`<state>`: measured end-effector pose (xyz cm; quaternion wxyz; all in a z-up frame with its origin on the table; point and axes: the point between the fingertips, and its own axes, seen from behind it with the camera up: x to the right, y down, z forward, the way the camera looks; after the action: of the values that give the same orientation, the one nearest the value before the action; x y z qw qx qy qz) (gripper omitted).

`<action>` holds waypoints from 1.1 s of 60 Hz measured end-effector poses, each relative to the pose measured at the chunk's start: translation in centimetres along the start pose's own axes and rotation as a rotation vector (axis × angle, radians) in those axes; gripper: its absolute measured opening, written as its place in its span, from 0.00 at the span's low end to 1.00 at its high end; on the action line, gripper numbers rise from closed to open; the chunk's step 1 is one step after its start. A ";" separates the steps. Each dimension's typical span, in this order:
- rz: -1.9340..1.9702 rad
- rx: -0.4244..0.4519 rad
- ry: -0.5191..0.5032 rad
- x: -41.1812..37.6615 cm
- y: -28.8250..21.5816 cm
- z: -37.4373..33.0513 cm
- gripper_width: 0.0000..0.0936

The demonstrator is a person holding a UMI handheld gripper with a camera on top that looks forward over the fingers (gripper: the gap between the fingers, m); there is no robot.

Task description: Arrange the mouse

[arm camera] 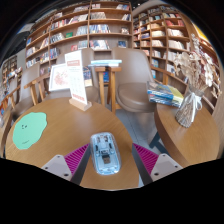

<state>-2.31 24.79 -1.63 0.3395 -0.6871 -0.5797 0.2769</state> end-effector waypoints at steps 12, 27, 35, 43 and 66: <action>-0.020 0.002 -0.016 -0.7 -0.6 0.8 0.73; 0.056 0.005 -0.014 -2.7 -4.6 -1.5 0.44; 0.028 0.094 -0.059 -8.6 -10.5 -5.0 0.45; -0.012 0.136 -0.148 -18.2 -13.7 -6.8 0.45; -0.130 0.010 -0.170 -35.8 -6.1 0.3 0.45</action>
<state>-12.45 -9.82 2.51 0.3099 -0.6202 -0.6484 0.3144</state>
